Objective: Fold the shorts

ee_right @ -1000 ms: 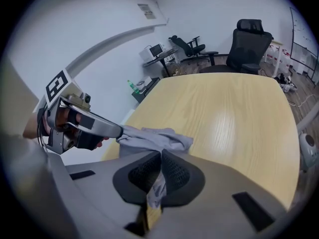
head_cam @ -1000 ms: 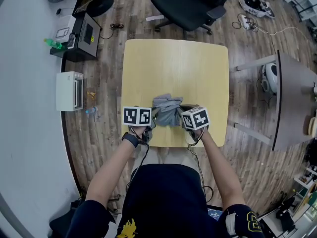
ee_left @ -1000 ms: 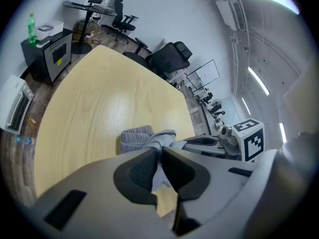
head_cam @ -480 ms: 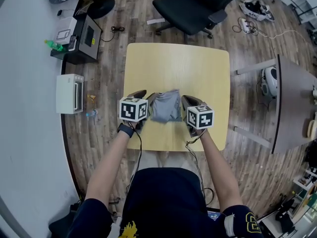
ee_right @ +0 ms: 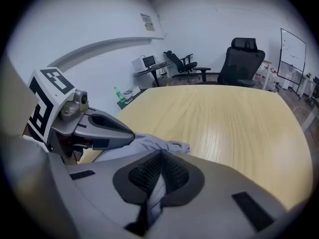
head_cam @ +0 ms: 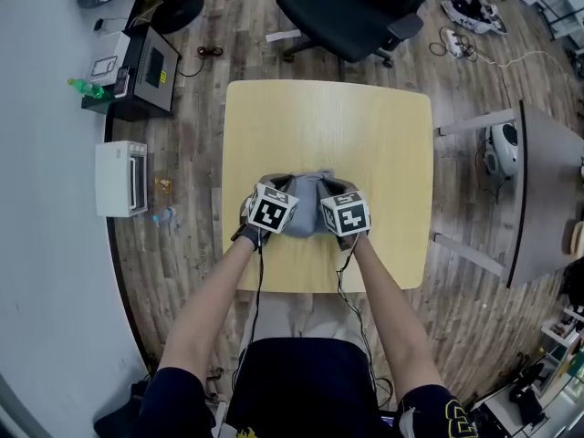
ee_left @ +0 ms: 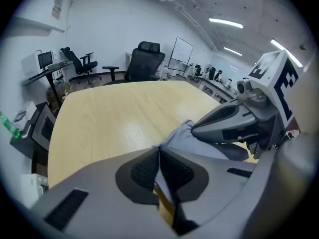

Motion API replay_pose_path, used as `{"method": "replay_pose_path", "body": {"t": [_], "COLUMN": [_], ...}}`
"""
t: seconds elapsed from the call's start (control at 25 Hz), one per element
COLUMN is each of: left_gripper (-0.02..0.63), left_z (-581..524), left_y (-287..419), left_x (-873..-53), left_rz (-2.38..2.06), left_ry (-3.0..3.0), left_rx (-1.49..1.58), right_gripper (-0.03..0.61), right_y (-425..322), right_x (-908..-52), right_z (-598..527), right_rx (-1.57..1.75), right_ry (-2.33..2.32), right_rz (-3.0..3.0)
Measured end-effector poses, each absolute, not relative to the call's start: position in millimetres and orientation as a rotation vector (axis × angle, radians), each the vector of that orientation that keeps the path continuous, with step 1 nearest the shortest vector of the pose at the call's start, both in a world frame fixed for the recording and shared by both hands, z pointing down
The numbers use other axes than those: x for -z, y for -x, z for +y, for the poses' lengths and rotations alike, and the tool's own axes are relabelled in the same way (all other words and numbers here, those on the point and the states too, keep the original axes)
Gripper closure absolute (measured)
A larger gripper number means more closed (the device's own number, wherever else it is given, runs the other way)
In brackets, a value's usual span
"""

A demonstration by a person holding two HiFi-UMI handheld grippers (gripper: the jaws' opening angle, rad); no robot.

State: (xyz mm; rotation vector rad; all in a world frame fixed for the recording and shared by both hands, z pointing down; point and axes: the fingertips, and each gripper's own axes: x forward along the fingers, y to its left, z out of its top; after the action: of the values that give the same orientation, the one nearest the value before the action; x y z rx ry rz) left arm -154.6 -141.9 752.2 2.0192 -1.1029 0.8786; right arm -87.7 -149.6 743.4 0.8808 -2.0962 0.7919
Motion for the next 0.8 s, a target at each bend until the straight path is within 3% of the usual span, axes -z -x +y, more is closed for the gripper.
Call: {"method": "replay_pose_path", "body": {"t": [0.44, 0.64, 0.8], "left_gripper": [0.591, 0.545, 0.535], "left_z": [-187, -190, -119], "left_y": [157, 219, 237], "left_x": [-747, -637, -549], "left_rz": [-1.204, -1.421, -1.409], "left_ry": [-2.011, -2.054, -2.125], "left_rx": [-0.822, -0.642, -0.553], "right_gripper": [0.561, 0.56, 0.561], "right_y": [90, 49, 8], "right_x": [-739, -623, -534], "right_z": [-196, -214, -149], "right_rx": [-0.703, -0.777, -0.832], "right_ry": [-0.883, -1.102, -1.213], "right_rz": [-2.114, -2.31, -2.381]}}
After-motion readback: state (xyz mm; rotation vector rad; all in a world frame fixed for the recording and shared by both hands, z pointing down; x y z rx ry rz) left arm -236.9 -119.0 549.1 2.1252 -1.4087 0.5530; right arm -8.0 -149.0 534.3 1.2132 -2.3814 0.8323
